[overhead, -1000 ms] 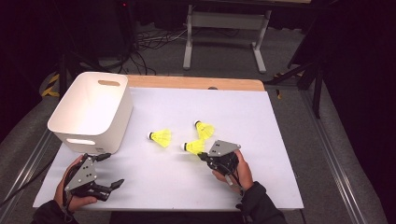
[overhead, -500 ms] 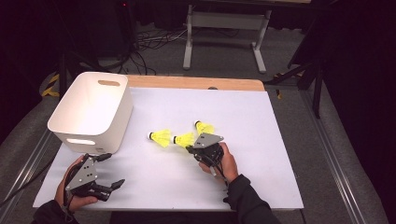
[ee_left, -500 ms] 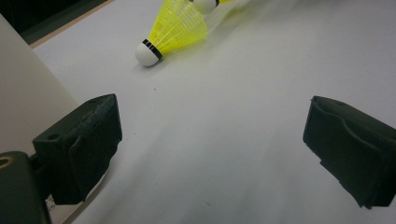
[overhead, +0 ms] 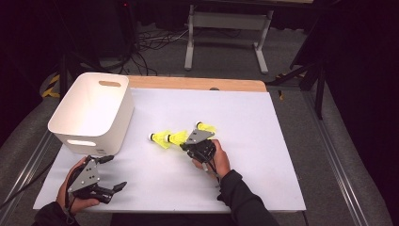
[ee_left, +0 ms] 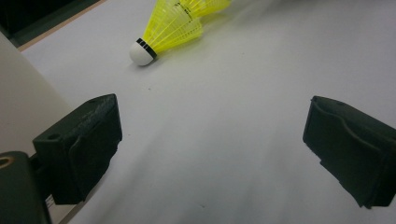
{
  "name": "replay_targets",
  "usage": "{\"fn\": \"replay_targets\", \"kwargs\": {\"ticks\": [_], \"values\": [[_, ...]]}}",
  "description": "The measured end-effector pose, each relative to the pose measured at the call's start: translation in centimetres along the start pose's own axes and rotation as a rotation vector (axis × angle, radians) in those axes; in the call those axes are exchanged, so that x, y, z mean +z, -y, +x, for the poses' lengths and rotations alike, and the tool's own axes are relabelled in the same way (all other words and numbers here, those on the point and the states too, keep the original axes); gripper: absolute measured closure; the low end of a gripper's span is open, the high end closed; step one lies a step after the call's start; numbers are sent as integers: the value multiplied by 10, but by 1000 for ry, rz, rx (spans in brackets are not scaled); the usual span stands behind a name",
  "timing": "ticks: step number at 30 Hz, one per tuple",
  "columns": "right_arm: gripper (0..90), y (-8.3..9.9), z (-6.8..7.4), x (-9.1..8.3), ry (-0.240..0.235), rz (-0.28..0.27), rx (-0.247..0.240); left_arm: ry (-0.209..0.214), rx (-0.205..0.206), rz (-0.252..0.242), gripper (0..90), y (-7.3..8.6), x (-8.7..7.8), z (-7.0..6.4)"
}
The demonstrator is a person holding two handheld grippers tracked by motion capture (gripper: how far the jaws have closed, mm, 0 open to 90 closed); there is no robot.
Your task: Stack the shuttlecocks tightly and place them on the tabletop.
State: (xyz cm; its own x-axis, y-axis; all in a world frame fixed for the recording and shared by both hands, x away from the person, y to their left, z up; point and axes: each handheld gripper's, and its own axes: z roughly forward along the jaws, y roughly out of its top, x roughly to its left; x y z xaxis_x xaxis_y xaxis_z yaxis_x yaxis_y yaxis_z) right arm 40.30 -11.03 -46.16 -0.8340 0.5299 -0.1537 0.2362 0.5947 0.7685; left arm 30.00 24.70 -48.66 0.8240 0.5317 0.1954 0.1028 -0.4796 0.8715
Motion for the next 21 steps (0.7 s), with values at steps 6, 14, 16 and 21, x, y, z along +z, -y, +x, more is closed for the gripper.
{"fn": "replay_targets", "kwargs": {"ticks": [6, 14, 16, 21], "values": [[900, -6, 2, 6, -2, 14, -12, 0, 2, -2, 54, 0, -1, -1], [900, -19, 5, 13, -11, 19, -29, 10, 4, -4, 55, -1, -1, -2], [900, -20, 5, 15, -15, 24, -29, 12, 7, -5, 56, -1, 0, -3], [900, -20, 5, 19, -18, 36, -28, 20, 13, -5, 56, -1, 0, -3]]}}
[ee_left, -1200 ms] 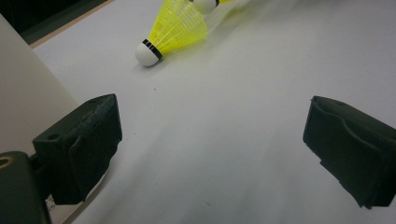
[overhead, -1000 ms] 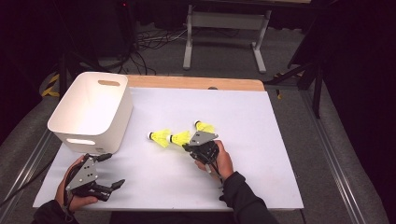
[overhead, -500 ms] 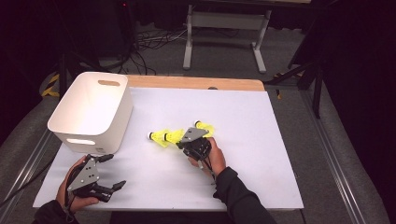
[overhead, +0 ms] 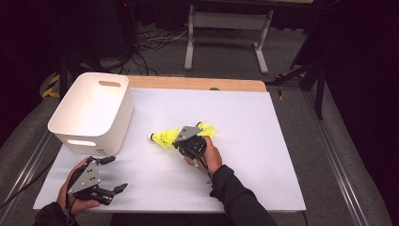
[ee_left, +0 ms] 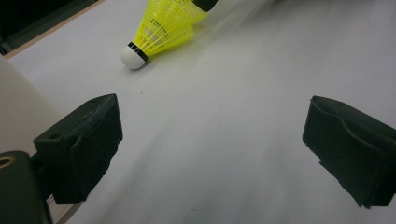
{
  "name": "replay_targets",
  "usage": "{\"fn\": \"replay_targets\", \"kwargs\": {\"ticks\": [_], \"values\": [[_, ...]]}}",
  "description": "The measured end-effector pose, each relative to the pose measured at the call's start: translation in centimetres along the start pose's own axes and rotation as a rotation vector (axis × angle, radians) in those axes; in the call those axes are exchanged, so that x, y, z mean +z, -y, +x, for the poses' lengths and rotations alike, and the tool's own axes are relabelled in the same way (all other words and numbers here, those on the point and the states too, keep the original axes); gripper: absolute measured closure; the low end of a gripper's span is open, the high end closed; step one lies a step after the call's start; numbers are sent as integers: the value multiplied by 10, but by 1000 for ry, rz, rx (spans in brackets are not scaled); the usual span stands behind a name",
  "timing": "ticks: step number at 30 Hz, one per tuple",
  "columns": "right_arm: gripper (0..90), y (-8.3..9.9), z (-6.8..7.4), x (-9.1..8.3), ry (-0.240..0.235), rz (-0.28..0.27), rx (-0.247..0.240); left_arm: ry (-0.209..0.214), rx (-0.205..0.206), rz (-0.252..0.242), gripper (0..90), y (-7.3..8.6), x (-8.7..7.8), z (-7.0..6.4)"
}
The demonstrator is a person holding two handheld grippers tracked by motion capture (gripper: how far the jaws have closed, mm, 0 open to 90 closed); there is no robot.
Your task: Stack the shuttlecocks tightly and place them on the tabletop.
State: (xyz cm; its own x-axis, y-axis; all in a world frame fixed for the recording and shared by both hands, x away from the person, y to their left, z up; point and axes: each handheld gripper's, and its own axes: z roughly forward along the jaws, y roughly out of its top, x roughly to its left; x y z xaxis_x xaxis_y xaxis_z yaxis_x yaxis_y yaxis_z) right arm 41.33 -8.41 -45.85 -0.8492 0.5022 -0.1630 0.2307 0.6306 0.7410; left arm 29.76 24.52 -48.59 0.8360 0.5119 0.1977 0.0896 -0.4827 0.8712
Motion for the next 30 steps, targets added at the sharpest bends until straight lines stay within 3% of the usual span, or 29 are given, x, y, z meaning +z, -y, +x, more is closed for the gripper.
{"fn": "replay_targets", "kwargs": {"ticks": [20, 23, 30], "values": [[890, -2, -4, 7, -11, 14, 13, 6, -1, -3, 58, 0, 0, -1], [868, -2, -4, 8, -9, 17, 16, 6, -1, -4, 58, 0, 0, 0], [728, 0, -3, 3, 0, 5, 44, 7, -2, -3, 58, 0, -1, 0]]}}
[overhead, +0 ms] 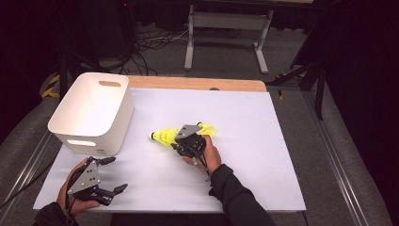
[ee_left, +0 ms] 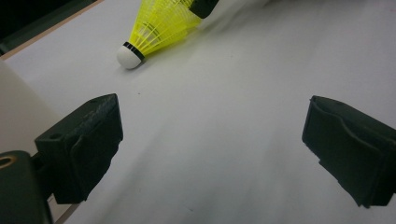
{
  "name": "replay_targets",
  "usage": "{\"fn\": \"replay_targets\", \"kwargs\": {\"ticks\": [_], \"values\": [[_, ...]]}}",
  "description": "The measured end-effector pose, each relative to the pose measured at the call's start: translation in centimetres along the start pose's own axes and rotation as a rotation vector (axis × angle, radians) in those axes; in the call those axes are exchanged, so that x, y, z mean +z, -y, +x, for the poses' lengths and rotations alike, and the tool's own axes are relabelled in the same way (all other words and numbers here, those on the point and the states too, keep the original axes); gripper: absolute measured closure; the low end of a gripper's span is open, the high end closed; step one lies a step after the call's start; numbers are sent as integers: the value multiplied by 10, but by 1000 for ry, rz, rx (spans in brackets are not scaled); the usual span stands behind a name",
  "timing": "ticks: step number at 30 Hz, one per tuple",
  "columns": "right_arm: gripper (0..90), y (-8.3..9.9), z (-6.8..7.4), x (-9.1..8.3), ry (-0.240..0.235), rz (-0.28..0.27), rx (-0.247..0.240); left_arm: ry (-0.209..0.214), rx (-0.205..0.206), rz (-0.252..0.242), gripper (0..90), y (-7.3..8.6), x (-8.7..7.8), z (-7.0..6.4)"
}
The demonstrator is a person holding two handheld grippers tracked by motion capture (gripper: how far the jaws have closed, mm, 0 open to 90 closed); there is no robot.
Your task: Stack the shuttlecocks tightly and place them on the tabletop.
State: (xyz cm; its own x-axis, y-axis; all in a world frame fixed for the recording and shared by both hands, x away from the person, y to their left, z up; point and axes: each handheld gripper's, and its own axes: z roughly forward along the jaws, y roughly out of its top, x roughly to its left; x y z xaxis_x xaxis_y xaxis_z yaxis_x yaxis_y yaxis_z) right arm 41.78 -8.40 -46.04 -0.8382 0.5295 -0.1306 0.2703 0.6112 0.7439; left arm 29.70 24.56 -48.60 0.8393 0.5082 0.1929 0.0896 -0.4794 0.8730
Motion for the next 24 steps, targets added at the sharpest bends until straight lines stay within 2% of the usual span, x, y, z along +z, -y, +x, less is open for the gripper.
{"fn": "replay_targets", "kwargs": {"ticks": [4, 8, 14, 18, 24], "values": [[648, 0, 2, -10, 25, -26, -10, 0, 1, 1, 58, 0, 0, 0], [595, 1, 5, -27, 38, -78, -12, -1, 1, 3, 59, 0, 1, 0], [558, 2, 10, -61, 86, -138, -75, -7, -4, -4, 58, 0, 0, 0], [530, 3, 8, -84, 130, -185, -92, -10, -4, -3, 58, -1, 0, 0], [481, 10, 7, -108, 162, -225, -93, -12, 2, -9, 57, -2, 0, -1]]}}
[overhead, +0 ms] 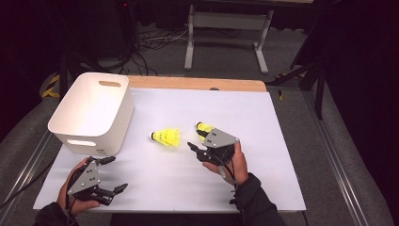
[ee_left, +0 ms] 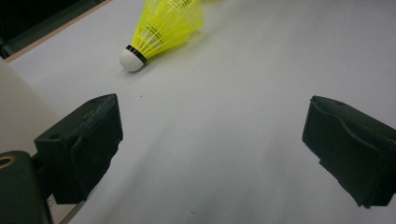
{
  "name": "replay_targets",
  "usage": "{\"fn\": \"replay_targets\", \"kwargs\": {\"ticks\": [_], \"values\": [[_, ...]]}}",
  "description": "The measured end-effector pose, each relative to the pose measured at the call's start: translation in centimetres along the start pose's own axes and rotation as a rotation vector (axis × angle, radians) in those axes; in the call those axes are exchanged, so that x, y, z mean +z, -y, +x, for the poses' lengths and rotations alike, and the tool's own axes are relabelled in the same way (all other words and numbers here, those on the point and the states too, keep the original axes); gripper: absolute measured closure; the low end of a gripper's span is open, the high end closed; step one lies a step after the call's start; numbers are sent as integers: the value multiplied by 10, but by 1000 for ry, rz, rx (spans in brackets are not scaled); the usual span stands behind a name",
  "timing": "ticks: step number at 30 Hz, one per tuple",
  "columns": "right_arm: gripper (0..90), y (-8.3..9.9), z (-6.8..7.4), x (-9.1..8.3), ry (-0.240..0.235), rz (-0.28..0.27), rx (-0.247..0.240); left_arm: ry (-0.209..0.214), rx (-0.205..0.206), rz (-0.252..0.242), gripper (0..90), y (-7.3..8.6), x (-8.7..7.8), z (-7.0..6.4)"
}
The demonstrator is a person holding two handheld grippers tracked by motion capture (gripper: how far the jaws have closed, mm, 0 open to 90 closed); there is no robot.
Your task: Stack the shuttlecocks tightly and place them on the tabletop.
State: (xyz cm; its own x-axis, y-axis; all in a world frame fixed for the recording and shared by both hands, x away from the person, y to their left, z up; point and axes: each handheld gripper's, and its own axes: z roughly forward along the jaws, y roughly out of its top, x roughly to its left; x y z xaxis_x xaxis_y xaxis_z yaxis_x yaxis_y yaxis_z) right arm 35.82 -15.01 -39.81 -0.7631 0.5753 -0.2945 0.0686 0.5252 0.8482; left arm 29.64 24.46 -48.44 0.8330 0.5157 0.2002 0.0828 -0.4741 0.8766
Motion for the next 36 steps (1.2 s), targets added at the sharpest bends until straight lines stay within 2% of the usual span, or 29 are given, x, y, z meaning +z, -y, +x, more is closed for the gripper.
{"fn": "replay_targets", "kwargs": {"ticks": [6, 11, 18, 26, 31, 36], "values": [[437, 11, 3, -15, 26, 11, -36, -7, -6, -4, 54, 0, -1, 0], [396, 16, 4, -20, 43, 12, -41, -5, 1, 1, 54, 0, 0, 0], [305, 30, 6, -25, 81, 18, -26, -9, -1, -6, 53, 0, -1, 0], [242, 39, 8, -33, 92, 11, -19, -14, 3, -6, 53, -1, -1, -1], [205, 48, 5, -38, 101, 11, 8, -14, 1, -9, 52, -1, -1, 0], [181, 55, 3, -43, 104, 13, 14, -18, 6, -6, 48, -1, -2, -1]]}}
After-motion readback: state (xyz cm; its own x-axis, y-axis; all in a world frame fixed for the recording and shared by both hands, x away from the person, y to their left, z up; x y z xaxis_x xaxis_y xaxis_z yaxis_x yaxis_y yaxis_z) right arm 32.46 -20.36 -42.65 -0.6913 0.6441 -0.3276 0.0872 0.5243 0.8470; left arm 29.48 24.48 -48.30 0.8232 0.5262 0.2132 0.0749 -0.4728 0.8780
